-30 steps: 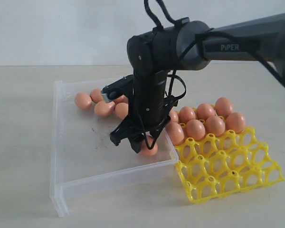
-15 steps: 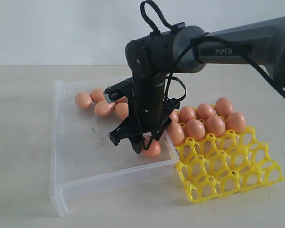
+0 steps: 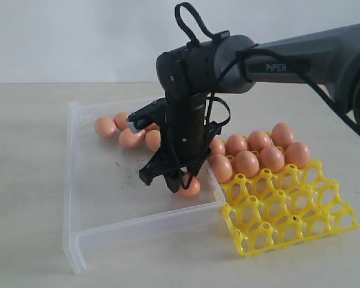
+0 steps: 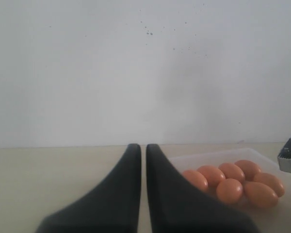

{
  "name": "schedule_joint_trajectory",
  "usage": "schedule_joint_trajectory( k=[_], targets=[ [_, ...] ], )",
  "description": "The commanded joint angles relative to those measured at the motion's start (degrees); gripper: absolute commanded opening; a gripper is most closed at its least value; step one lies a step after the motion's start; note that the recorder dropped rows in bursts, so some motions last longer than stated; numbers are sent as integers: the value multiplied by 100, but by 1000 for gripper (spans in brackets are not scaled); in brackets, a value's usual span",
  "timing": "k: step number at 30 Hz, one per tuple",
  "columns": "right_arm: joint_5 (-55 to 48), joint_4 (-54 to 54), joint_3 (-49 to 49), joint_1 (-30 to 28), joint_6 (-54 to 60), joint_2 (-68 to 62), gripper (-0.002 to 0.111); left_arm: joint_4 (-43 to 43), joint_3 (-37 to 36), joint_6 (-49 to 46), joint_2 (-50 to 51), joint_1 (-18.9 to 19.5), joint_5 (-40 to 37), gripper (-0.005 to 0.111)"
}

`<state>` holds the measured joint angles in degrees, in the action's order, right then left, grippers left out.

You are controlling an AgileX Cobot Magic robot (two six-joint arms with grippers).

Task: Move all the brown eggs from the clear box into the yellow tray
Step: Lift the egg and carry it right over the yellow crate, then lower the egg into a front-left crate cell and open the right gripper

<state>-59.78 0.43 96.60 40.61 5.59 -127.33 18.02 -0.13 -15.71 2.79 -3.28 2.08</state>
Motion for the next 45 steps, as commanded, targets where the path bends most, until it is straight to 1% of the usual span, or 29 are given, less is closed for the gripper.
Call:
schedule_joint_trajectory(
  k=[1, 2, 3, 4, 5, 7, 10, 13, 14, 15, 16, 19, 21, 22, 23, 25, 26, 27, 28, 30, 31, 38, 41, 43, 45],
  targets=[
    [975, 53, -145, -7, 145, -232, 0, 26, 13, -26, 23, -16, 90, 4],
    [1569, 53, -209, -7, 38, -124, 0, 26, 13, -26, 23, -16, 90, 4],
    [2658, 53, -441, -7, -110, 56, 0, 26, 13, -26, 23, -16, 90, 4],
    [3170, 53, -591, -7, -161, 170, 0, 26, 13, -26, 23, -16, 90, 4],
    [4141, 53, -928, -7, -277, 334, 0, 26, 13, -26, 23, -16, 90, 4],
    [5649, 53, -1557, -7, -377, 564, 0, 26, 13, -26, 23, -16, 90, 4],
    [8940, 53, -3187, -7, -398, 906, 0, 26, 13, -26, 23, -16, 90, 4],
    [12076, 35, -4674, -7, -476, 1037, 0, 26, 13, -26, 23, -16, 90, 4],
    [12974, 35, -5140, -7, -605, 1037, 0, 26, 13, -26, 23, -16, 90, 4],
    [12974, 98, -5520, -7, -746, 1129, 0, 26, 13, -26, 23, -16, 90, 4],
    [12974, 98, -5861, -7, -559, 1295, 0, 26, 13, -26, 23, -16, 90, 4],
    [12974, 98, -6416, -7, -406, 1795, 0, 26, 13, -26, 23, -16, 90, 4],
    [12974, 132, -6932, -7, -276, 2395, 0, 26, 13, -26, 23, -16, 90, 4],
    [12974, 464, -7339, -7, -275, 2871, 0, 26, 13, -26, 23, -16, 90, 4],
    [12974, 1062, -7757, -7, -559, 3249, 0, 26, 13, -26, 23, -16, 90, 4],
    [12974, 1802, -8339, -7, -958, 3649, 0, 26, 13, -26, 23, -16, 90, 4],
    [12667, 1948, -8460, -7, -958, 3727, 0, 26, 13, -26, 23, -16, 90, 4],
    [11985, 1976, -8530, -7, -860, 3763, 0, 26, 13, -26, 23, -16, 90, 4],
    [11623, 1911, -8519, -7, -758, 3747, 0, 26, 13, -26, 23, -16, 90, 4],
    [11221, 1086, -8504, -7, -894, 3751, 0, 26, 13, -26, 23, -16, 90, 4],
    [11065, 710, -8504, -7, -1230, 3751, 0, 26, 13, -26, 23, -16, 90, 4],
    [10957, 836, -8404, -7, -1208, 3751, 0, 26, 13, -26, 23, -16, 90, 4],
    [10363, 836, -8051, -7, -1102, 3751, 0, 26, 13, -26, 23, -16, 90, 4],
    [9777, 836, -7747, -7, -1102, 3751, 0, 26, 13, -26, 23, -16, 90, 4],
    [9495, 824, -7529, -7, -1006, 3751, 0, 26, 13, -26, 23, -16, 90, 4]
  ],
)
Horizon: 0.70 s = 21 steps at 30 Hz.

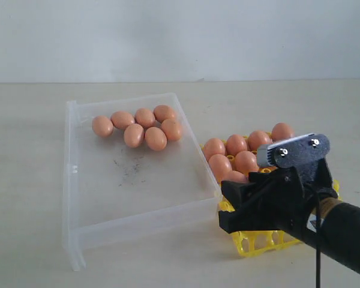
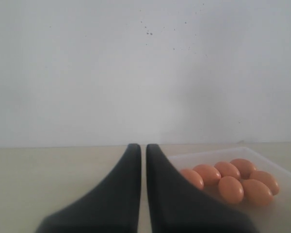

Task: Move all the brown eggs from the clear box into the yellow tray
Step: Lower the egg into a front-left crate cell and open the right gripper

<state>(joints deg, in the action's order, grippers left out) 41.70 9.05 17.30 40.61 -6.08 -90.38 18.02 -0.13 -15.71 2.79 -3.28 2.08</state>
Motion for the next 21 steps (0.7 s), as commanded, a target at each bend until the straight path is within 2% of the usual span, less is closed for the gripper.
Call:
schedule_joint_trajectory(
  k=[1, 6, 21],
  targets=[
    [-681, -37, 440, -7, 253, 56, 0, 26, 13, -26, 23, -16, 90, 4],
    [-639, 626, 549, -7, 733, 56, 0, 26, 13, -26, 23, -16, 90, 4],
    [-895, 918, 887, -7, 940, -446, 0, 26, 13, -26, 23, -16, 90, 4]
  ],
)
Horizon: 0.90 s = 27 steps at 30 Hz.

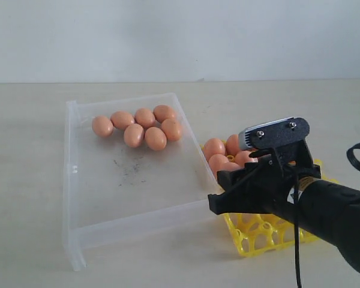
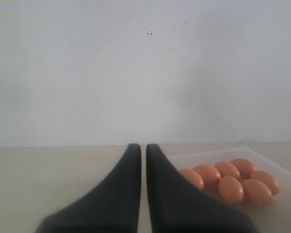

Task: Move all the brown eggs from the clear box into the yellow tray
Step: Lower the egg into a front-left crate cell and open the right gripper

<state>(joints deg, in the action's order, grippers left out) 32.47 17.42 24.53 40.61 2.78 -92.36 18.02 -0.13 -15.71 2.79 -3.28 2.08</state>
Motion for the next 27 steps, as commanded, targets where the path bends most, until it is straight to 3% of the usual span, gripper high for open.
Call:
schedule_joint_trajectory(
  k=[1, 16, 19, 24, 27],
  targets=[
    [29, 133, 200, -7, 54, -322, 0, 26, 13, -26, 23, -16, 90, 4],
    [-353, 551, 258, -7, 272, -501, 3, 26, 13, -26, 23, -16, 90, 4],
    [-277, 586, 258, -7, 272, -501, 16, 26, 13, -26, 23, -16, 90, 4],
    [-274, 610, 258, -7, 407, -501, 49, 26, 13, -26, 23, -16, 90, 4],
    [-286, 624, 258, -7, 637, -490, 53, 26, 13, -26, 23, -16, 90, 4]
  ],
)
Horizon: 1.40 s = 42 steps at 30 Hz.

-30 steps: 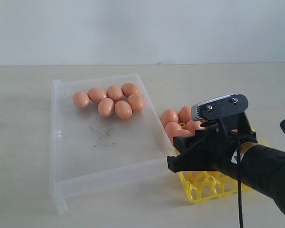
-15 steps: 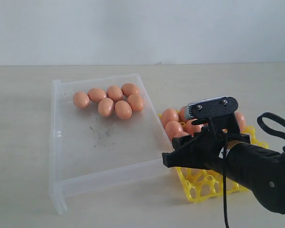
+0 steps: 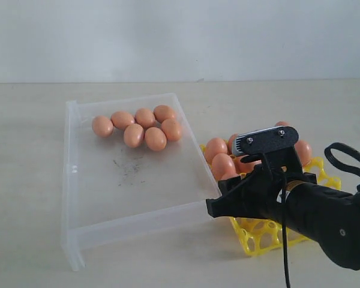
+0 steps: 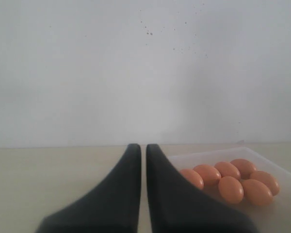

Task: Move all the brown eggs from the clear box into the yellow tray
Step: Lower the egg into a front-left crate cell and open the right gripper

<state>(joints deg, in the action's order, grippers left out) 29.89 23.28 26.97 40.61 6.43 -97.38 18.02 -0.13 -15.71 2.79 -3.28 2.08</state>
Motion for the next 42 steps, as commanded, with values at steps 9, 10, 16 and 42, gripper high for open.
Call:
schedule_joint_trajectory(
  k=[9, 10, 16, 42],
  targets=[
    [258, 206, 13, -7, 501, 21, 52, 26, 13, -26, 23, -16, 90, 4],
    [298, 206, 13, -7, 501, 21, 52, 26, 13, -26, 23, -16, 90, 4],
    [362, 211, 50, -7, 501, 50, 52, 26, 13, -26, 23, -16, 90, 4],
    [-1500, 211, 115, -7, 1076, 732, 0, 26, 13, -26, 23, -16, 90, 4]
  ],
)
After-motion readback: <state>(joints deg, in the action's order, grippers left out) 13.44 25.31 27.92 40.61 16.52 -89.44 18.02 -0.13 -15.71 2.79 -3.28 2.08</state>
